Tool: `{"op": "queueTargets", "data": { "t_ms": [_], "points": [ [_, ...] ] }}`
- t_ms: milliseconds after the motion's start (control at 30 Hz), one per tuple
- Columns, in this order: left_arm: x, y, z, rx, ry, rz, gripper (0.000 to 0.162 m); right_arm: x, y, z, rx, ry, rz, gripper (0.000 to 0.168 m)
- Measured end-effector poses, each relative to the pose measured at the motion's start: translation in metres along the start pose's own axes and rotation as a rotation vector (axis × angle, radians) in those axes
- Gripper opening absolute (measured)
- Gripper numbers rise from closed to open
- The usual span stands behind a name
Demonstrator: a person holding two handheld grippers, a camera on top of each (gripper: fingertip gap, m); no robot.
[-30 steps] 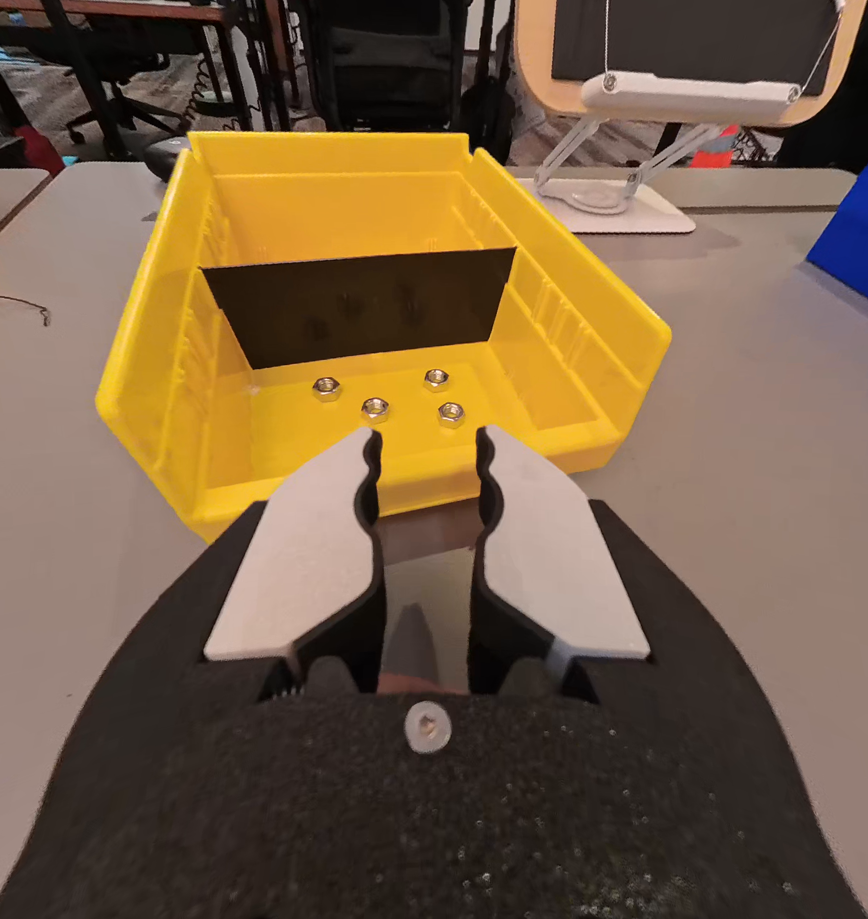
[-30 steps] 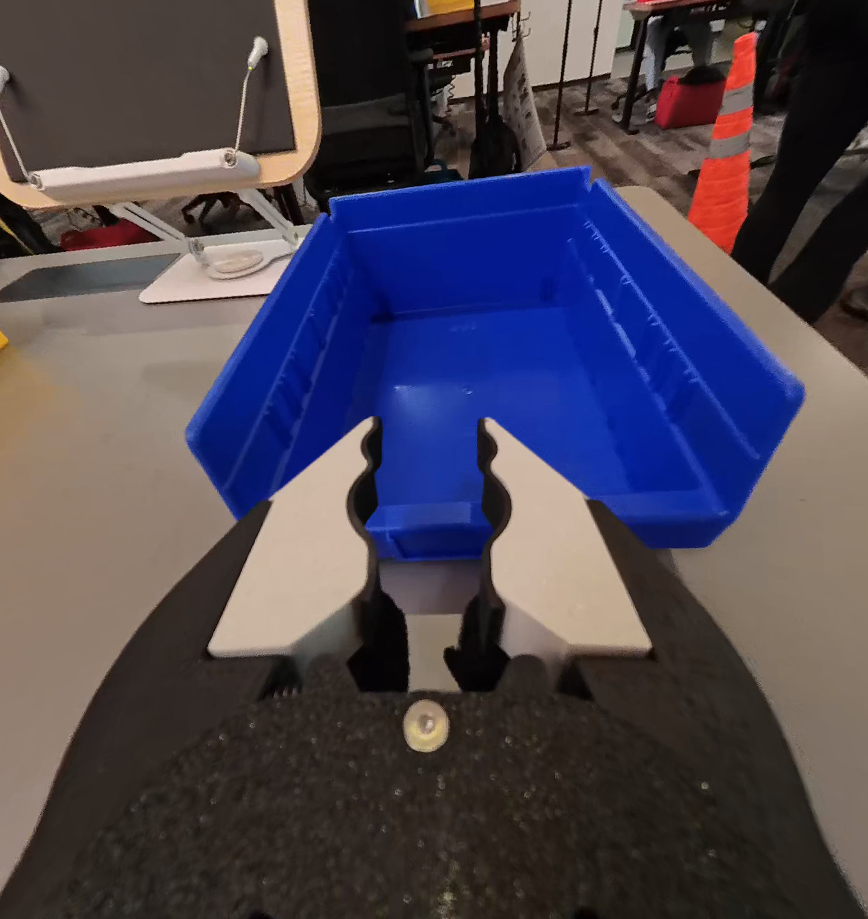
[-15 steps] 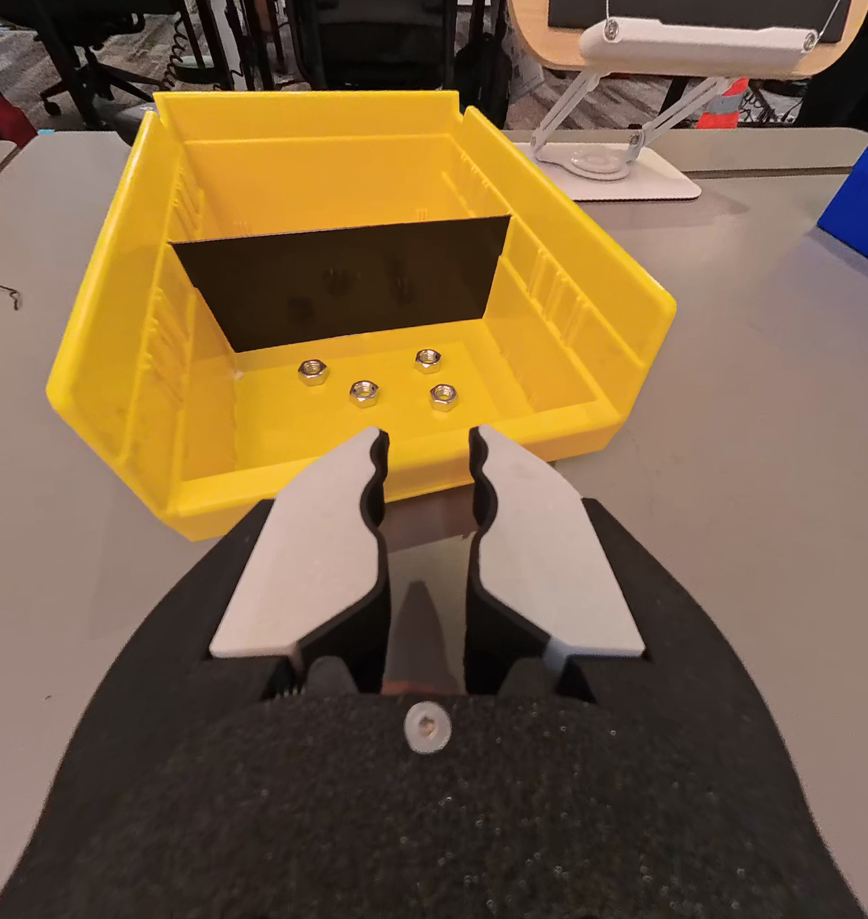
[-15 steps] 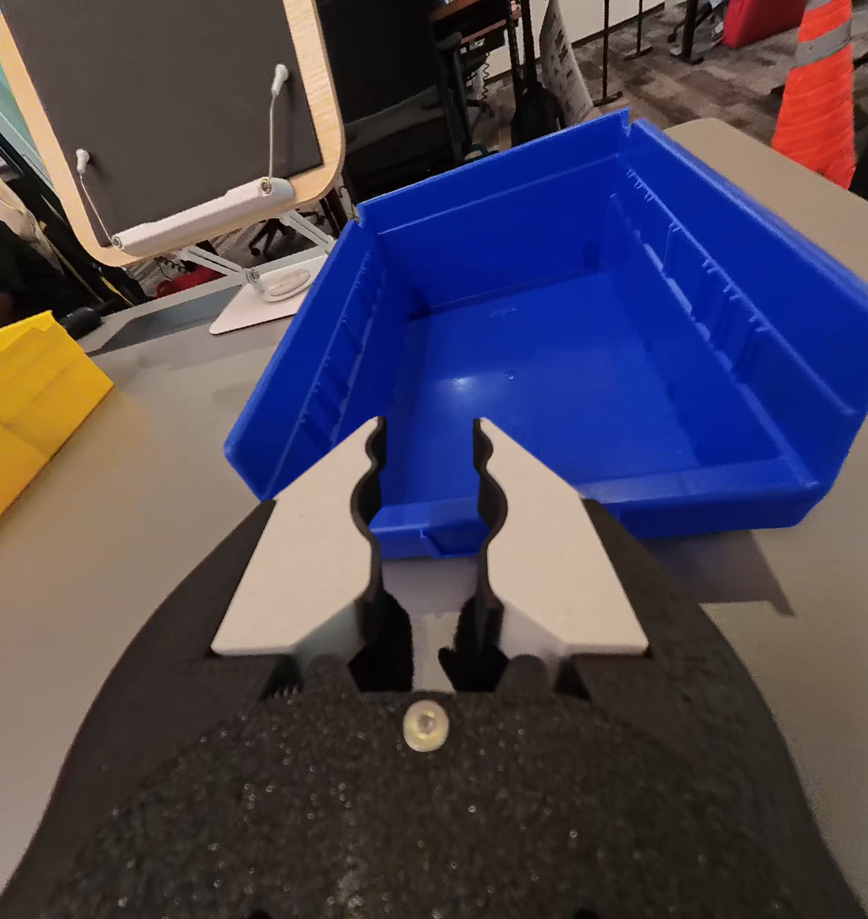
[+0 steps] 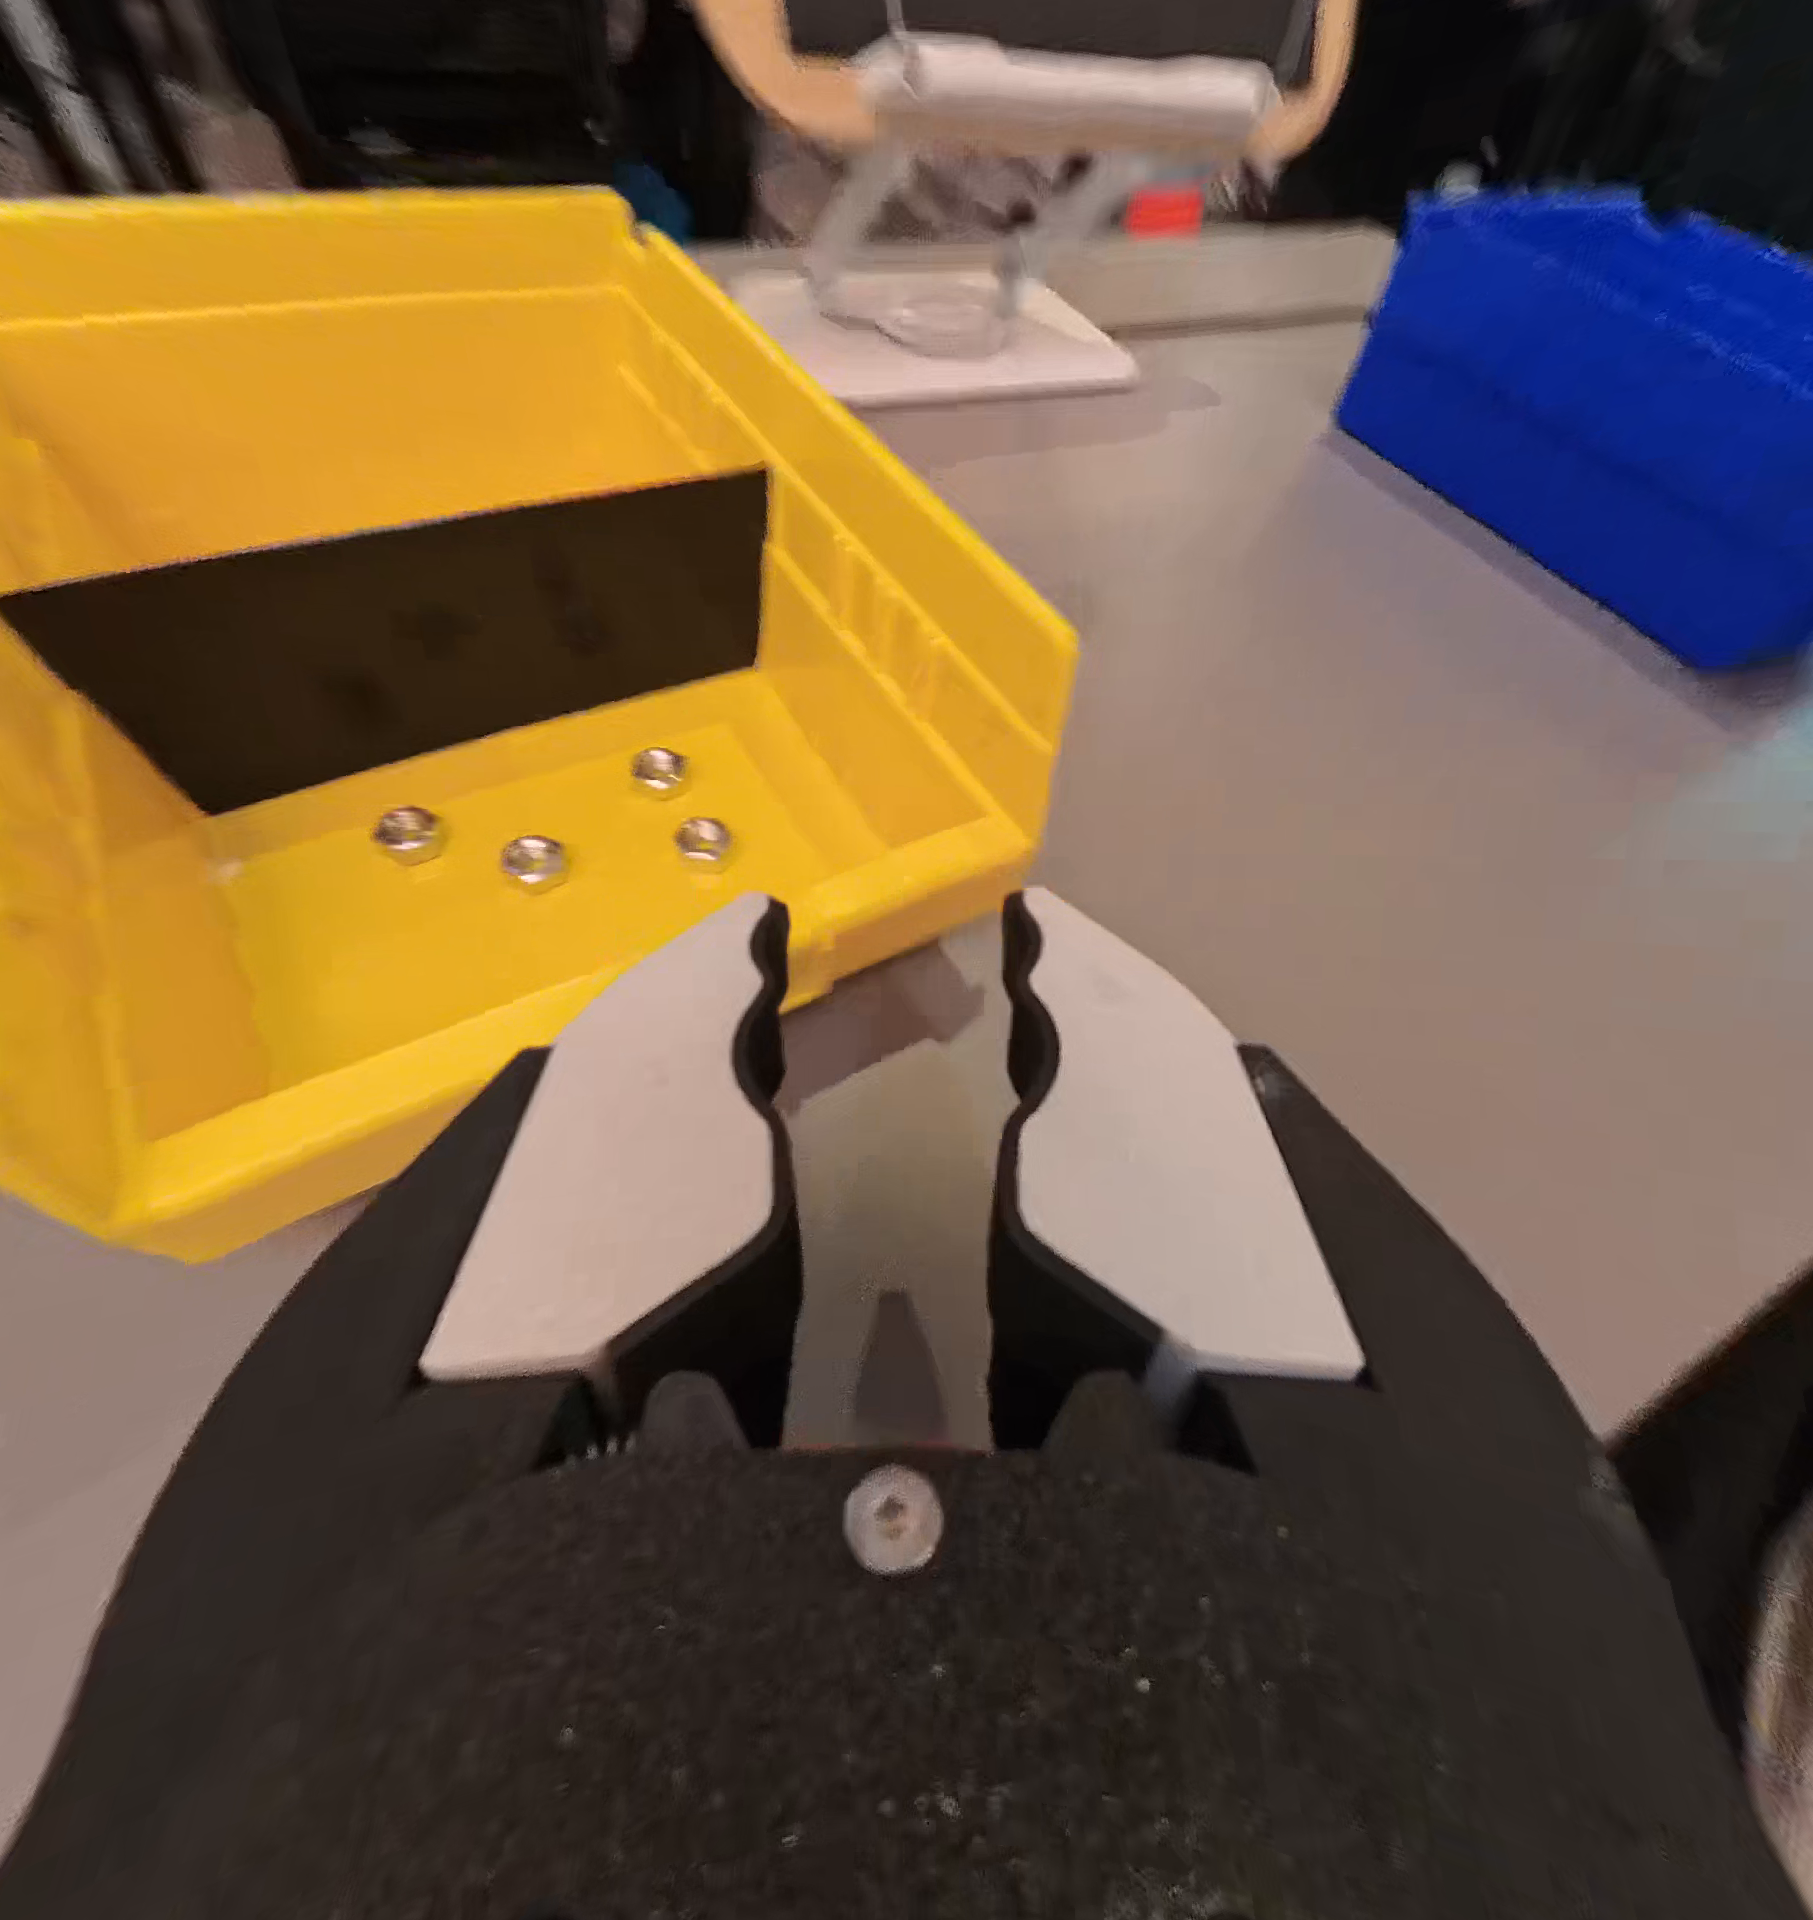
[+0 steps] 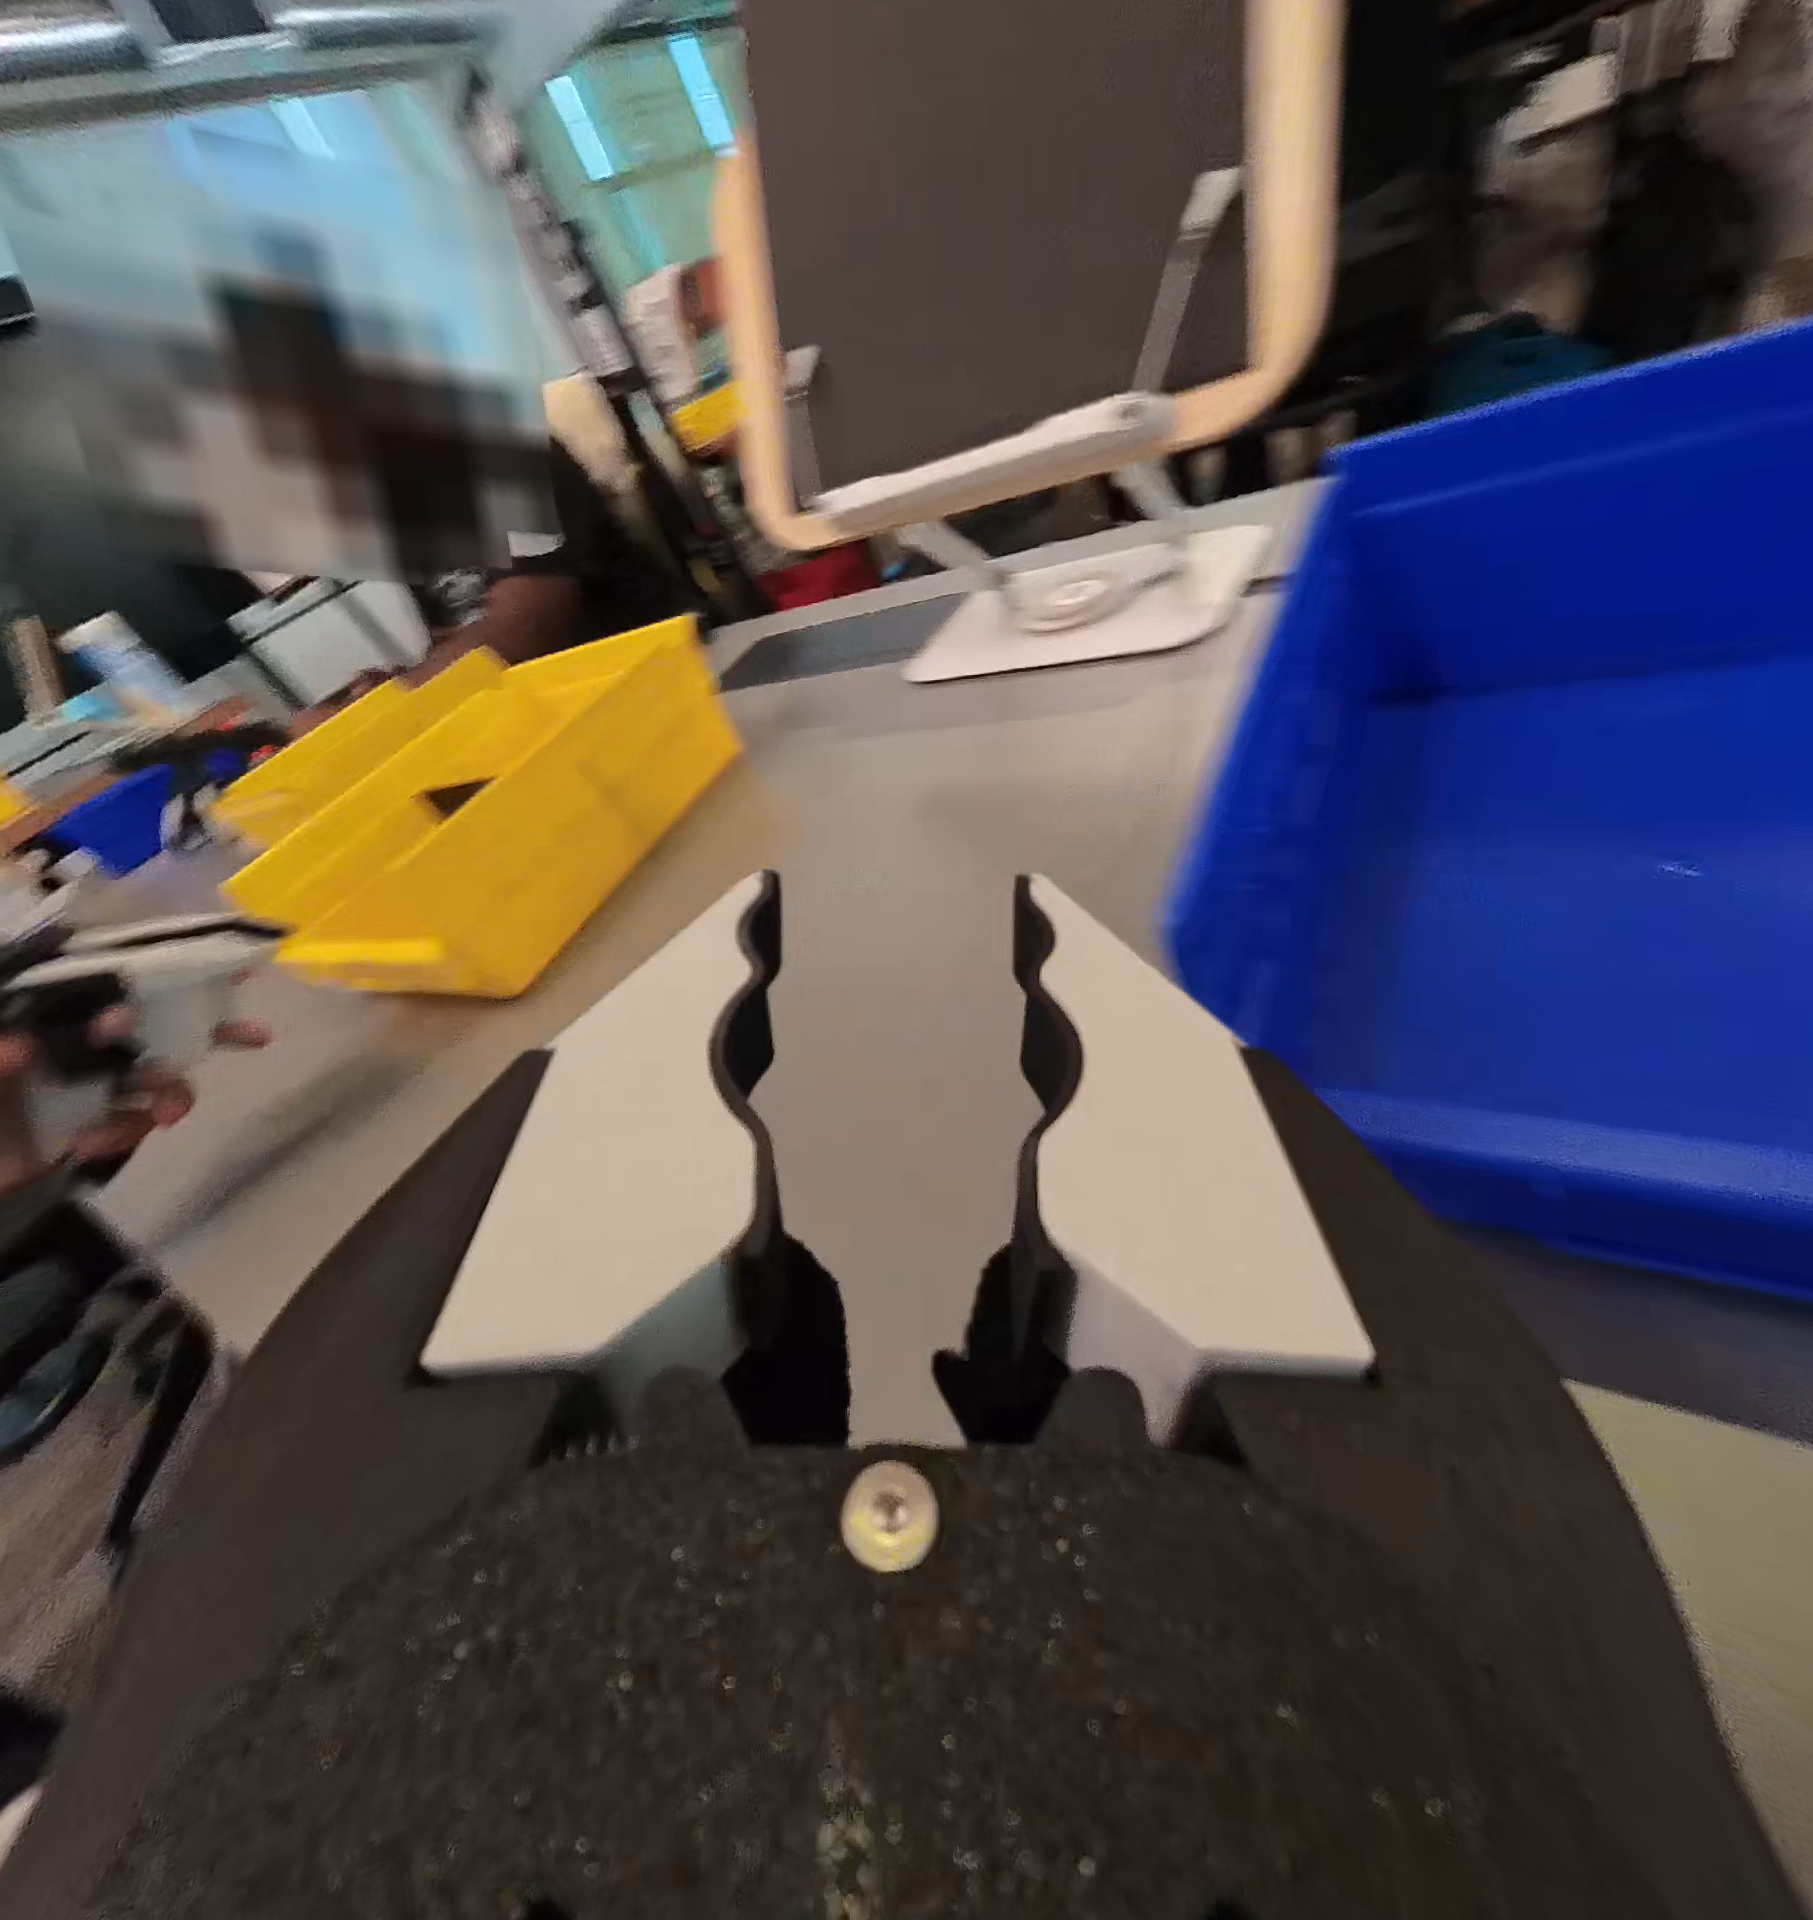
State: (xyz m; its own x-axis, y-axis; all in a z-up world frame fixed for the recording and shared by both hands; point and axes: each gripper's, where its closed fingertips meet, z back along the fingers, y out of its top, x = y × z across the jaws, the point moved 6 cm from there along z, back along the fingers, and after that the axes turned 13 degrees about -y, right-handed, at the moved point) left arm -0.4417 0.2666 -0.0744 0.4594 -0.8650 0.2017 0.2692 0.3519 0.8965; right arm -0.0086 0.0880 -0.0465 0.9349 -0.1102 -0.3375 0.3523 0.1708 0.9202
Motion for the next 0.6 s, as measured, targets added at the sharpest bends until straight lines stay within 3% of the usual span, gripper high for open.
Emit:
{"op": "queueTargets", "data": {
  "t_ms": [67,100,200,367,600],
  "points": [
    [0.000,0.009,0.000,-0.070,-0.030,0.001,0.022,-0.034,-0.012,0.000,-0.021,0.112,0.070,0.045],
    [-0.003,0.016,-0.002,-0.083,-0.043,0.015,0.021,-0.049,-0.021,-0.002,-0.043,0.164,0.099,0.046],
    [-0.024,0.031,-0.017,-0.261,-0.080,0.046,0.037,-0.084,-0.048,-0.010,-0.140,0.318,0.120,0.046],
    [-0.075,0.042,-0.059,-0.571,0.048,0.001,0.054,-0.106,-0.093,-0.023,-0.315,0.440,0.092,0.045],
    [-0.099,0.028,-0.113,-0.750,0.026,0.054,0.048,-0.101,-0.101,-0.033,-0.359,0.446,0.129,0.043]
  ]
}}
